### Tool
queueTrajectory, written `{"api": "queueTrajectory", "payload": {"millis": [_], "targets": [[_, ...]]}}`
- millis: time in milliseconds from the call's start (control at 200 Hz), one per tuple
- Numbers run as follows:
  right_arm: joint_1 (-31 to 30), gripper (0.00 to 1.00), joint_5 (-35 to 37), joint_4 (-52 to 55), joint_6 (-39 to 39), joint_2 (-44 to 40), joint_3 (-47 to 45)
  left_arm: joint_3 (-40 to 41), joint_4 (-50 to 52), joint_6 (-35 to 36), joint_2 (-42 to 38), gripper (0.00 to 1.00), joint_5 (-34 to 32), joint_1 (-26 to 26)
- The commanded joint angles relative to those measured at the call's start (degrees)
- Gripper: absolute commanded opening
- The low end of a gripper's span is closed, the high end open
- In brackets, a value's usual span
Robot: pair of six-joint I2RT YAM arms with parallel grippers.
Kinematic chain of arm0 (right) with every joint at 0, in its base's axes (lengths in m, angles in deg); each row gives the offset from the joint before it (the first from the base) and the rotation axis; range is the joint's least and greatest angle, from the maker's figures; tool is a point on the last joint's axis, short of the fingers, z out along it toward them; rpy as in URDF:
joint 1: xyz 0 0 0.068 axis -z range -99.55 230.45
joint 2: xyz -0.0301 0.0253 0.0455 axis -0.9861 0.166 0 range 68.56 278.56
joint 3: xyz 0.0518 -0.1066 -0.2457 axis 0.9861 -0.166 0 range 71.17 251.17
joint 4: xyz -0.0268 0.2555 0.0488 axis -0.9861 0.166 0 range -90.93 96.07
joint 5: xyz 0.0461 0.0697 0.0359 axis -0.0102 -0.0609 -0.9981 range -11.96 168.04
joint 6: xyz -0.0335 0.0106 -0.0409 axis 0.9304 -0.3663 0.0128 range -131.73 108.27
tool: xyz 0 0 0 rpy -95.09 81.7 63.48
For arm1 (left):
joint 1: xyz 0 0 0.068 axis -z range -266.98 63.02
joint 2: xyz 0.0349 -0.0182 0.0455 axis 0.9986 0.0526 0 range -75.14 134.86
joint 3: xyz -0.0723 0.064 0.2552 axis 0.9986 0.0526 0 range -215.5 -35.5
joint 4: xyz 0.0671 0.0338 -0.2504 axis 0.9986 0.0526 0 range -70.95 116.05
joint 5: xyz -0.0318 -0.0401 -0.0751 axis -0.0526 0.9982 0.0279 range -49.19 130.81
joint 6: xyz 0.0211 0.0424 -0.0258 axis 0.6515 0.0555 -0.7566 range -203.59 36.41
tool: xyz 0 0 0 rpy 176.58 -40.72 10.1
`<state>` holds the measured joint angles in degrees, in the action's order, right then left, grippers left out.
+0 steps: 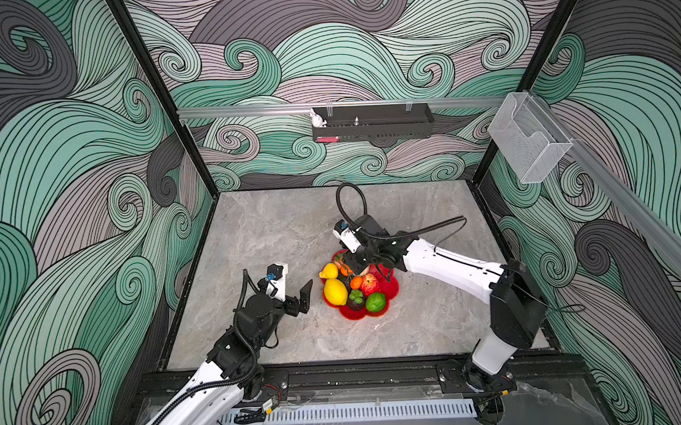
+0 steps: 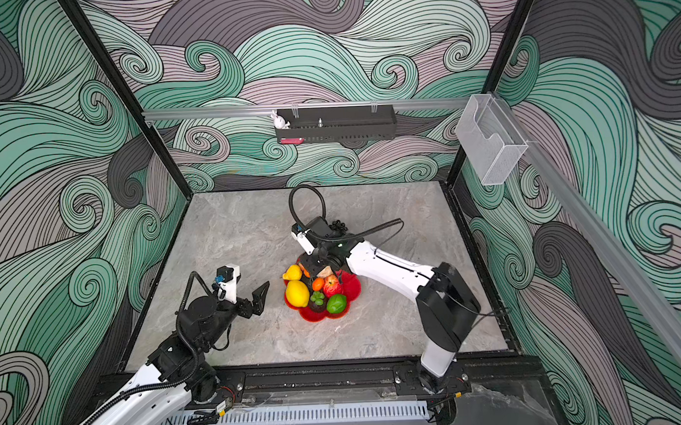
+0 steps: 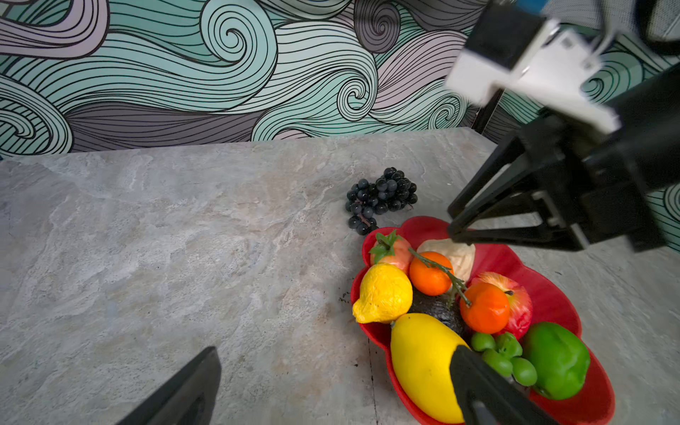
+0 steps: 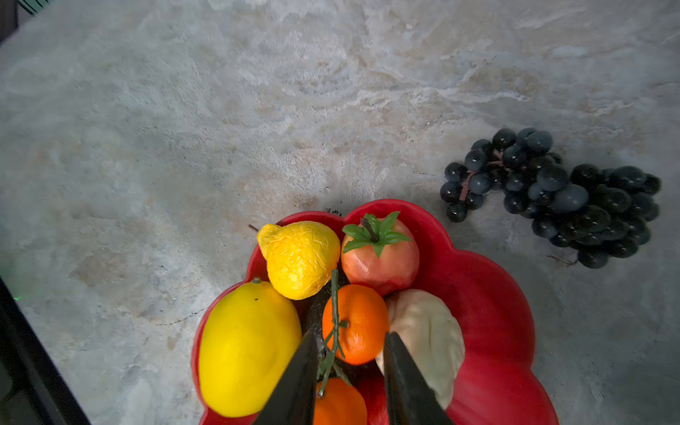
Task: Arrange fruit in a fruit bowl
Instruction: Place the fruits in the fruit bowl, then rotate the fruit at the top-center of the table.
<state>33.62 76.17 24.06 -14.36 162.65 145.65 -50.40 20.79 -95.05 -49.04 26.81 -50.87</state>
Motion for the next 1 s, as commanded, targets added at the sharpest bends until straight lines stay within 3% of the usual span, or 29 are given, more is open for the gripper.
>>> {"api": "queueTrajectory", "payload": {"millis": [0,230,425,620,806,996], "targets": [[-0.36,0.38,2.83,1.61,-2.78,-7.75,-2.19,-3.31,-0.51,-1.36,2.56,0.99,-1.53,-0.39],[0.06,0.47,7.20,0.15,-11.31,-21.49,-12.04,-9.94,0.64,-5.08,12.86,0.98,-2.05,-0.43],[0.98,0.58,10.73,-3.66,-18.17,-33.37,-23.59,-24.73,10.61,-9.13,29.11,0.95,-4.00,-0.68],[5.71,0.69,12.52,-4.07,-23.15,-40.76,-29.67,-34.84,13.19,-10.14,41.19,0.95,-0.74,-2.64],[18.38,0.70,2.23,-6.26,-30.11,-35.80,-28.78,-42.44,15.60,-11.68,50.96,0.94,3.74,-4.97],[25.21,0.66,-3.95,-12.80,-35.29,-18.21,-22.59,-43.66,17.63,-12.67,54.02,0.94,5.69,-6.99]]}}
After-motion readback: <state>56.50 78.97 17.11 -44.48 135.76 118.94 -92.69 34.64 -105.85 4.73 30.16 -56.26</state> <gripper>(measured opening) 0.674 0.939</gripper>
